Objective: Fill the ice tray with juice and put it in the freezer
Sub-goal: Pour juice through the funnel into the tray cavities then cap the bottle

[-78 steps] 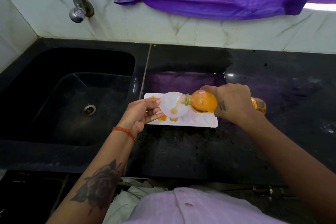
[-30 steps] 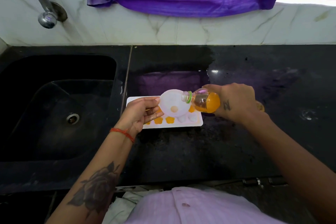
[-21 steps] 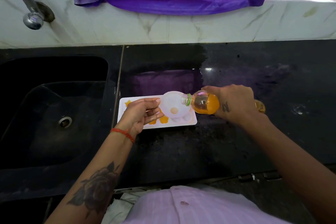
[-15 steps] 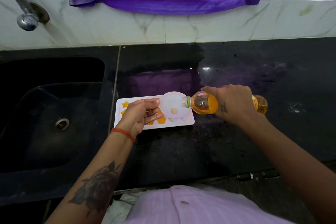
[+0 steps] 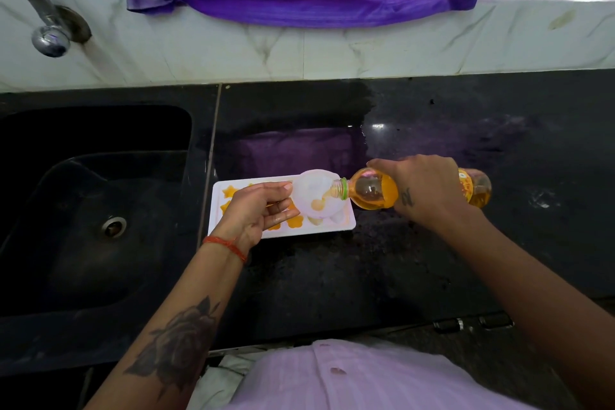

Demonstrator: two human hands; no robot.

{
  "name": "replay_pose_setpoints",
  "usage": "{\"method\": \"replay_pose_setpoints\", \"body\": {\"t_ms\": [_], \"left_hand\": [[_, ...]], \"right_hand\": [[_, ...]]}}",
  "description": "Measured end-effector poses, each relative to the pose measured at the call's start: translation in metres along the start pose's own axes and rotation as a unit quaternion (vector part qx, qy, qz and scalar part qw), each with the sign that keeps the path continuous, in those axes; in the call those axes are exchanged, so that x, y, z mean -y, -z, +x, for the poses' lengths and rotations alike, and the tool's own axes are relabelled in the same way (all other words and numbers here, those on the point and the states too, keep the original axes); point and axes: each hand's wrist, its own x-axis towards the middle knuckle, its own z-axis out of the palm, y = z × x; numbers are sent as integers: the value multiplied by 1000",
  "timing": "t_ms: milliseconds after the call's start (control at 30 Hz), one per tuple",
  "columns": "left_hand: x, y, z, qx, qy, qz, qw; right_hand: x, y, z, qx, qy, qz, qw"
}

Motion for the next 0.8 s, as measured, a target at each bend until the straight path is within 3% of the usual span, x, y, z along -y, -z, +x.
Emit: {"method": "replay_pose_setpoints", "body": {"t_ms": [800], "left_hand": [[-5,-23,-8,22,-13,1,1000]], "right_hand": [[-17,6,-8,-11,-44,42,998]]}}
